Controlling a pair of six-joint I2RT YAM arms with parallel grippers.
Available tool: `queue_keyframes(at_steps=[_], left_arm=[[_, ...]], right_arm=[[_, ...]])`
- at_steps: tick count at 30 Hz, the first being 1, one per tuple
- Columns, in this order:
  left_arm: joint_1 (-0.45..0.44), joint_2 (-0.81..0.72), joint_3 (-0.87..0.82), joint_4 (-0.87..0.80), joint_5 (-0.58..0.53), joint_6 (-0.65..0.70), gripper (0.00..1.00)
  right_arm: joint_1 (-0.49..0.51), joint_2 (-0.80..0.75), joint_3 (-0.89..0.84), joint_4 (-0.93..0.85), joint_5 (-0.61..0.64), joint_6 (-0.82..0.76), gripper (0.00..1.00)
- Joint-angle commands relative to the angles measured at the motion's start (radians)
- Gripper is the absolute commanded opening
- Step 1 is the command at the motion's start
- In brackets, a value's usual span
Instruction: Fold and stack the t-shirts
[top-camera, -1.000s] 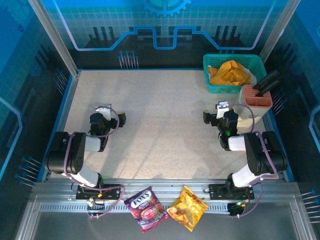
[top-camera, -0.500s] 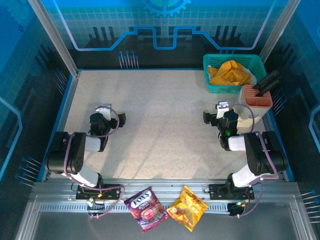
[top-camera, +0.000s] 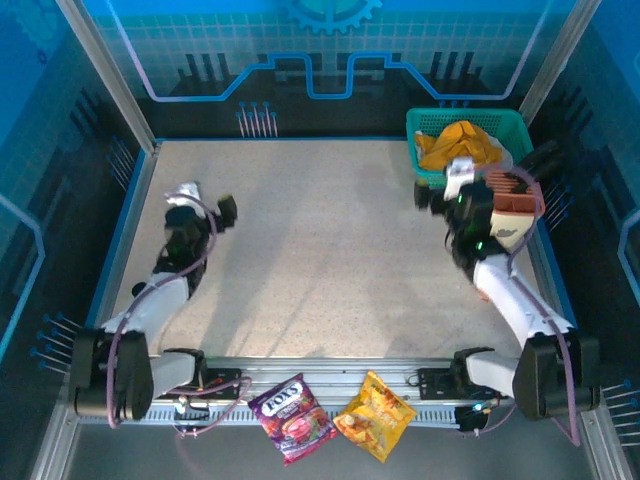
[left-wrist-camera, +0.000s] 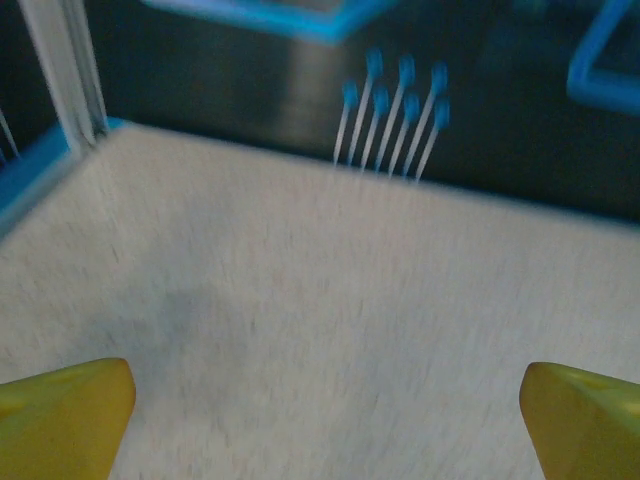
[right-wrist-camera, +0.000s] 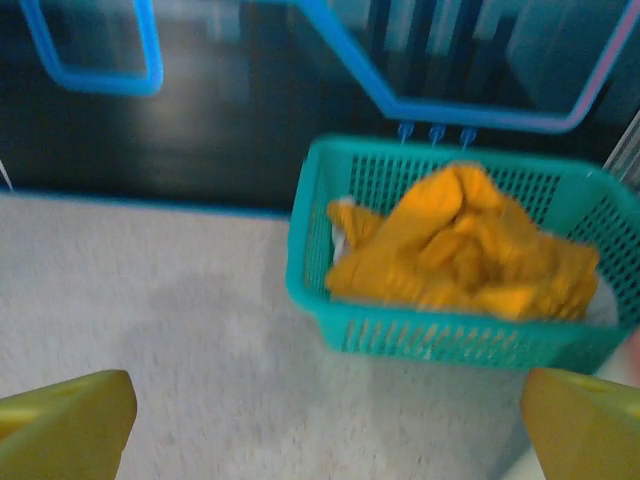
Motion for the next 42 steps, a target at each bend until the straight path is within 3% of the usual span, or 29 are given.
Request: queue_keyframes(at_steps=[1, 4, 9, 16, 18, 23, 29, 42], left_arm=[[-0.007, -0.040, 0.167, -0.380, -0.050, -0.177, 0.99], [-0.026, -0.015, 0.287, -0.523, 0.016, -0.192, 0.99], [-0.059, -0.011, 0.373, -0.651, 0.077, -0.159, 0.99], [-0.080, -0.014, 0.440, -0.749, 0.101, -0.116, 0.99], [-0.083, -0.014, 0.442, -0.748, 0.104, -0.114, 0.99], [-0.088, 0.000, 0.441, -0.740, 0.122, -0.107, 0.99], [-0.094, 0.003, 0.430, -0.735, 0.127, -0.083, 0.99], [-0.099, 0.052, 0.423, -0.712, 0.147, -0.048, 0.99]], right_arm=[[-0.011, 0.138, 0.360, -0.559, 0.024, 0.069, 1.00], [-0.028, 0.365, 0.691, -0.805, 0.043, 0.079, 1.00], [-0.063, 0.685, 1.109, -0.991, 0.067, 0.073, 0.99], [-0.085, 1.229, 1.866, -1.323, 0.075, 0.015, 0.93], [-0.088, 1.277, 1.882, -1.312, 0.073, 0.021, 0.93], [-0.105, 1.290, 1.695, -1.183, 0.023, 0.083, 0.90], [-0.116, 1.410, 1.768, -1.183, -0.005, 0.147, 0.85], [-0.151, 1.495, 1.759, -1.090, -0.029, 0.263, 0.70]])
